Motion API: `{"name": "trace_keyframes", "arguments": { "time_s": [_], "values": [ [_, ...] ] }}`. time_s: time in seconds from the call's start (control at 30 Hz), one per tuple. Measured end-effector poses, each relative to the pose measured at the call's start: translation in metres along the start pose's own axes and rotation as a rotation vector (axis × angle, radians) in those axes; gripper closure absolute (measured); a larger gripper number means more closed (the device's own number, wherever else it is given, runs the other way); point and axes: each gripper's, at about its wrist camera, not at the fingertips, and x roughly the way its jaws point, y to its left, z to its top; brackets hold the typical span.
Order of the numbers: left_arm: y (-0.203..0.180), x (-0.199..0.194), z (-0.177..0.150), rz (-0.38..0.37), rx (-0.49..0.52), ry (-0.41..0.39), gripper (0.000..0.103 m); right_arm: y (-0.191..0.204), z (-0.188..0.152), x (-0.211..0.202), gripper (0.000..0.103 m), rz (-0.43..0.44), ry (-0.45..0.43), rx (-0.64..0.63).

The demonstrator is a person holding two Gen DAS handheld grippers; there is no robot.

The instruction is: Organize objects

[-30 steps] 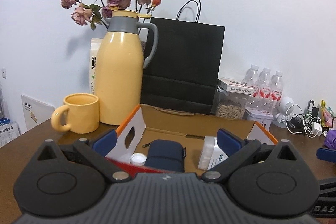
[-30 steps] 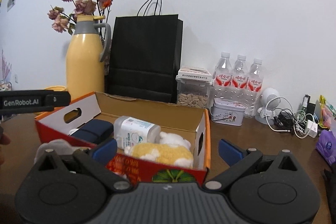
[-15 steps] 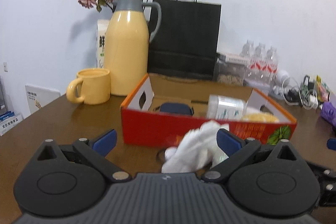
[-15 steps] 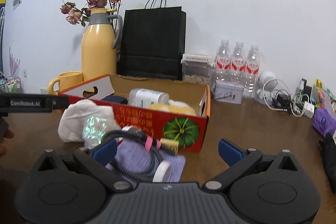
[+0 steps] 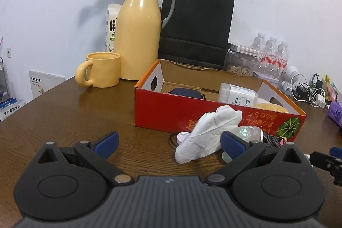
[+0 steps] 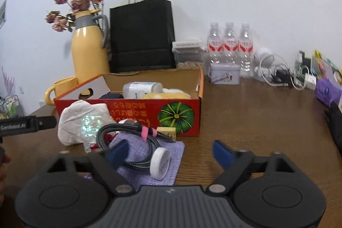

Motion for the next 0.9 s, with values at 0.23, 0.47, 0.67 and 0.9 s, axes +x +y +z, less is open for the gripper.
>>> {"name": "trace_keyframes", "arguments": {
  "time_s": [0.23,0.47,0.67,0.9],
  "values": [
    [-0.020,-0.012,0.004,-0.106,-0.011,-0.028,0.000,-0.010,-0.001,0.019,0.070,0.057,0.088,0.097],
    [-0.079,-0.002,0.004,-0.186,0.078,0.048,0.008,-0.005,-0.003,0.019,0.089,0.102,0.090,0.089],
    [-0.100,0.020,-0.005,-0.174,0.078,0.163,0.068,-0.008,-0.002,0.017,0.093,0.108,0.089,0.102],
    [-0.101,0.017,-0.009,-0.154,0.106,0.140,0.079,-0.011,-0.003,0.013,0.095,0.071,0.073,0.094]
  ]
}}
